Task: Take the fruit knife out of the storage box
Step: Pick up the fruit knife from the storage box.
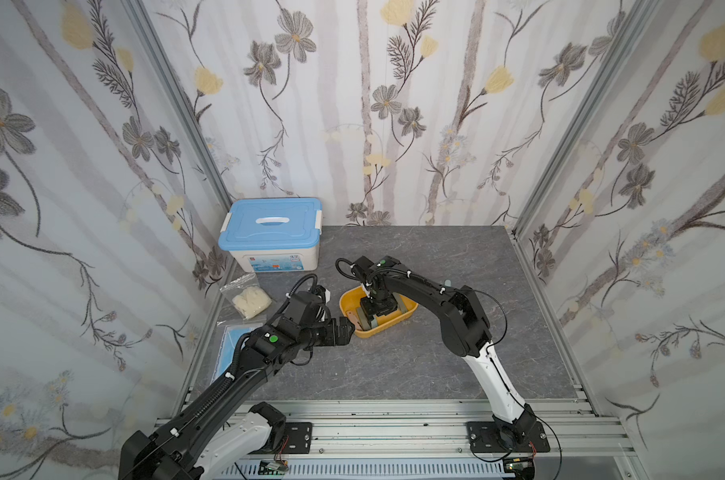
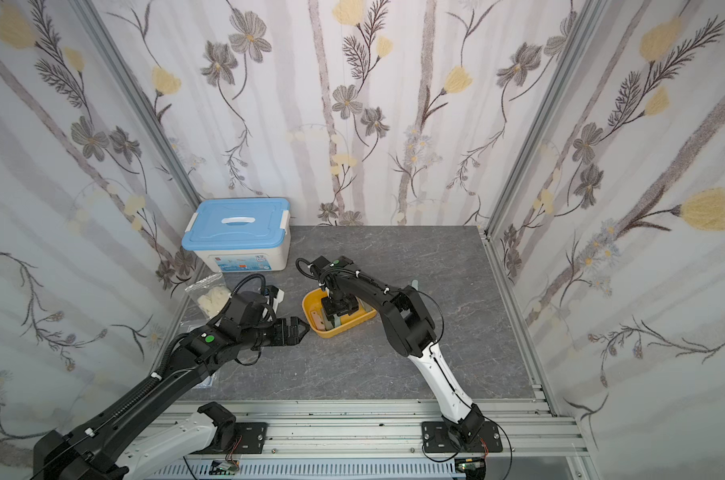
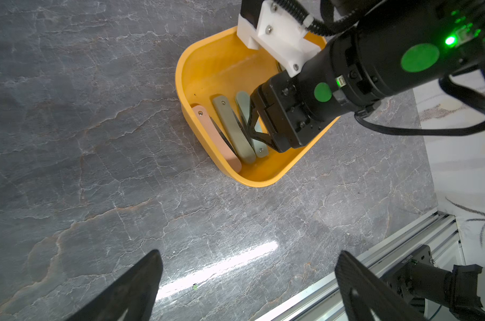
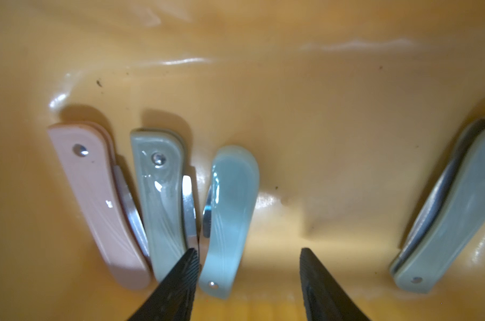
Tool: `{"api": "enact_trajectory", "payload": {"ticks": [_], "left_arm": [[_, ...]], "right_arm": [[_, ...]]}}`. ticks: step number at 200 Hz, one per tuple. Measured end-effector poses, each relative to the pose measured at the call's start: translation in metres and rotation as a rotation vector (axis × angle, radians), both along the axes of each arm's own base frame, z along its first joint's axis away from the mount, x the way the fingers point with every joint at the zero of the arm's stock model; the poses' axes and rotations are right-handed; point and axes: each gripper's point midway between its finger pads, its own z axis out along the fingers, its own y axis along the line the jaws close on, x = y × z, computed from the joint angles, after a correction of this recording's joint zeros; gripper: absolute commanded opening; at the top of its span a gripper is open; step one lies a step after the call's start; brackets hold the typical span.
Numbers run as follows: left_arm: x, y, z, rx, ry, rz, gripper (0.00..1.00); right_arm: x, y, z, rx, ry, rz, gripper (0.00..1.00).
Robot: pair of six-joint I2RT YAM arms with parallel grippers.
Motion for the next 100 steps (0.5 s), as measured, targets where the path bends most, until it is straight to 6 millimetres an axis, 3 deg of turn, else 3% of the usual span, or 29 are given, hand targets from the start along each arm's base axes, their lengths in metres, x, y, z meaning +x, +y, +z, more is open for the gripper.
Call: {"api": "enact_trajectory", "payload": {"ticks": [100], "left_arm": [[-0.003,0.002,-0.002,0.000,0.005,0.003,1.00]], "right_arm": [[0.027,-0.010,-0.003,-0.042,-0.074,-0.023,0.55]]}}
